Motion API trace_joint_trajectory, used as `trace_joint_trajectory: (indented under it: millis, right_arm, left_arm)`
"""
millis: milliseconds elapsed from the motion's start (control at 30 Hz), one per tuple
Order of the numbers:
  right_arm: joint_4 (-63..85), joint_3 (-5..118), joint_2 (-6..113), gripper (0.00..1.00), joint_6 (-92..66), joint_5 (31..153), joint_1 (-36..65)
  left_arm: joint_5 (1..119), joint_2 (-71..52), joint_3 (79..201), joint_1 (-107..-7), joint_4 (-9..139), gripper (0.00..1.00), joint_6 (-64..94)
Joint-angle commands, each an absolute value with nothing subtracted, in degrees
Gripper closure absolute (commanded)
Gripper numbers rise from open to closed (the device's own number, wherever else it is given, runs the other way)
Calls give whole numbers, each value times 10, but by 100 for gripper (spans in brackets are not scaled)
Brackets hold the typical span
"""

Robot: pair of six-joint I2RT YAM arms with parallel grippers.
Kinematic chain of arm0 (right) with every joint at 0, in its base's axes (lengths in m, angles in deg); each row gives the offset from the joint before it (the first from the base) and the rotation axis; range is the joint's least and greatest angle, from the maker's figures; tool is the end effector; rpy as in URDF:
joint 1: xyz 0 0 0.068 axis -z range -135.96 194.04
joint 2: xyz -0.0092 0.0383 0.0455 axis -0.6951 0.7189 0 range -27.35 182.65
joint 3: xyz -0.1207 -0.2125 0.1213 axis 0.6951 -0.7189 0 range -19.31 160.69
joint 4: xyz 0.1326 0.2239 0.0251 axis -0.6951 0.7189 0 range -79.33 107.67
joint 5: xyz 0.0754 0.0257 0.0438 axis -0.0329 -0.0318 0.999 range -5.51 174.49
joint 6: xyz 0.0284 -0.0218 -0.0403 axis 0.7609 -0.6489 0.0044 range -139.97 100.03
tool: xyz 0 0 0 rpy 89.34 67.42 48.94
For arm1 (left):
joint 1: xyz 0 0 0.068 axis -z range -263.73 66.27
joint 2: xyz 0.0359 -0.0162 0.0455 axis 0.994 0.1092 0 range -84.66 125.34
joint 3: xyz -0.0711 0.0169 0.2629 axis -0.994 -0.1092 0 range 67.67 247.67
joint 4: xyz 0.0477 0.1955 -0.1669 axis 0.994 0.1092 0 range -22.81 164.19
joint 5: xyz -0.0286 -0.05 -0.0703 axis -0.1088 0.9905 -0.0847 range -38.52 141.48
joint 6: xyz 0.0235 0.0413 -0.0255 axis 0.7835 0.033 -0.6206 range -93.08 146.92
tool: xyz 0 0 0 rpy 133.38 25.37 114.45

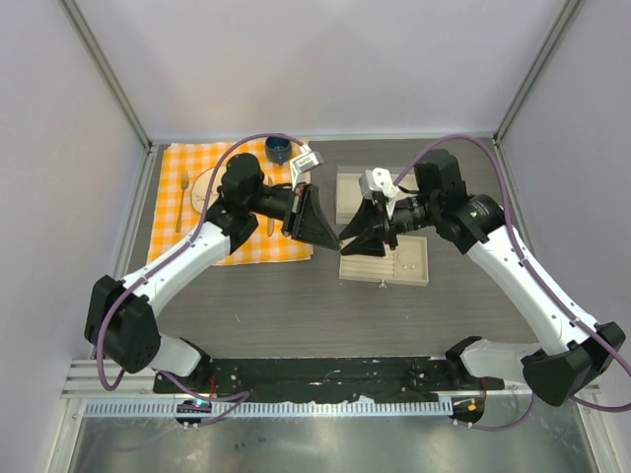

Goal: Organize the mixed jewelry

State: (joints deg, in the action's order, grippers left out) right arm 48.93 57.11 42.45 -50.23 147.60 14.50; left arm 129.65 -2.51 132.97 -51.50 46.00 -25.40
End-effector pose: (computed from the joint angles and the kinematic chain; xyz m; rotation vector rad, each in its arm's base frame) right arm 0.1949 0.1468 0.4018 -1.4852 1.2989 1.1397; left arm 0.2495 -0.1985 0.3676 1.0537 1.7411 -2.0308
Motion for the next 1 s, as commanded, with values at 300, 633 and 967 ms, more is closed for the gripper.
trace_joint_trajectory:
  millis: [300, 633, 967]
  right_arm:
    - [479, 587, 419, 82, -503, 1486, 139]
    - [482, 576, 408, 99, -501, 1481, 138]
    - [502, 566, 390, 99, -502, 1426, 139]
  left_arm:
    - [1305, -37, 1332, -517, 435, 100, -251]
    - [1294, -42, 1328, -518, 431, 81, -249]
    - [1249, -54, 1383, -545, 670, 58, -49]
